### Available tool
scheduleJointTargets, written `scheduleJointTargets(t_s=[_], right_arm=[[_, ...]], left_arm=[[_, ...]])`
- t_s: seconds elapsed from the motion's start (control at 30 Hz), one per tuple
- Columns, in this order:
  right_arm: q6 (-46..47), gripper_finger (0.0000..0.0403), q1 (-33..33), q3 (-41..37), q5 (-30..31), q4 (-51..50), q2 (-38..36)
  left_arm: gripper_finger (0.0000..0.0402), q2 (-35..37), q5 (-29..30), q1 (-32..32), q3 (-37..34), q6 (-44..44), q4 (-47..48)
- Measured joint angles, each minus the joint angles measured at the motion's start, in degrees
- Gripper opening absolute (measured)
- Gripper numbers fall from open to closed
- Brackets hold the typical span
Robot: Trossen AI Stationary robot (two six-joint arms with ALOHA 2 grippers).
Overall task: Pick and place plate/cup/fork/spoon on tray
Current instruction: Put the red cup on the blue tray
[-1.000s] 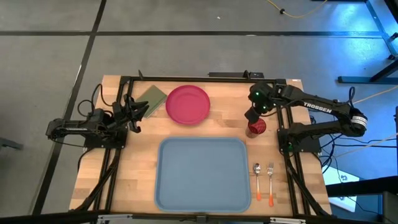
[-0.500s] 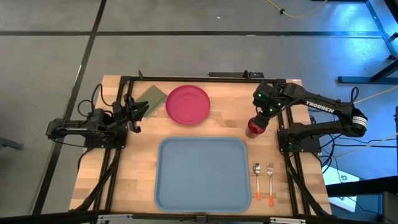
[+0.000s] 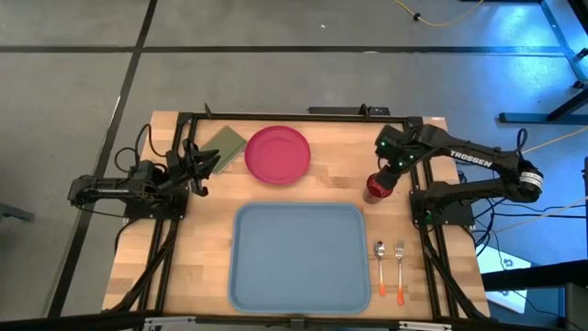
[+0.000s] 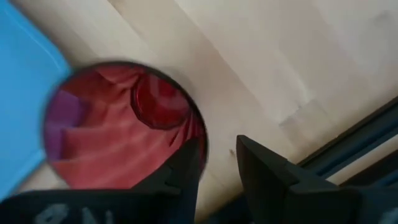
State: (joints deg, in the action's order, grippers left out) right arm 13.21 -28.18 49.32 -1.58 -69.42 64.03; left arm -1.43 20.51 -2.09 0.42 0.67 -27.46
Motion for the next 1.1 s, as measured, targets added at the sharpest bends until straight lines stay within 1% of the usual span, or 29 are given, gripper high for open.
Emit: scheduleJointTargets(t_s=[0.2, 0.33, 0.47, 0.6, 0.73, 0.77, 0.9, 1.0, 1.03, 1.1], right_arm=[[0.67, 0.0111, 0.00, -4.27, -0.02, 0.30, 0.02], [3.46, 0.0111, 0.00, -4.72, -0.02, 1.24, 0.00], [4.76, 0.0106, 0.00, -4.72, 0.02, 5.30, 0.00], [4.68, 0.0077, 0.00, -4.72, 0.02, 10.27, 0.00], [3.34, 0.0020, 0.00, -4.73, 0.02, 12.55, 0.00], [2.08, 0.0014, 0.00, -4.74, 0.26, 13.07, 0.00], [-1.01, 0.0010, 0.00, -4.27, 3.55, 15.75, 0.00], [-3.07, 0.0008, 0.00, -1.45, 6.91, 18.24, 0.00], [-3.29, 0.0008, -0.02, -0.01, 6.84, 18.87, 0.00], [-3.78, 0.0008, 0.11, 2.64, 3.78, 19.03, -0.02]], left_arm=[[0.0088, 0.00, 0.01, -0.01, -0.02, 0.02, 0.00], [0.0088, 0.00, 0.02, -0.02, -0.02, 0.02, 0.00], [0.0088, 0.00, 0.01, 0.00, -0.02, 0.02, -0.01], [0.0088, 0.00, 0.02, 0.00, -0.02, 0.02, 0.00], [0.0088, 0.00, 0.02, -0.02, -0.02, 0.02, -0.02], [0.0088, 0.00, 0.02, -0.02, -0.02, 0.02, -0.01], [0.0088, 0.01, 0.02, 0.00, -0.01, 0.02, -0.02], [0.0088, 0.00, 0.02, 0.00, -0.01, 0.01, -0.02], [0.0088, 0.00, 0.02, 0.00, 0.00, 0.00, -0.02], [0.0088, 0.00, 0.02, -0.01, -0.02, 0.00, -0.02]])
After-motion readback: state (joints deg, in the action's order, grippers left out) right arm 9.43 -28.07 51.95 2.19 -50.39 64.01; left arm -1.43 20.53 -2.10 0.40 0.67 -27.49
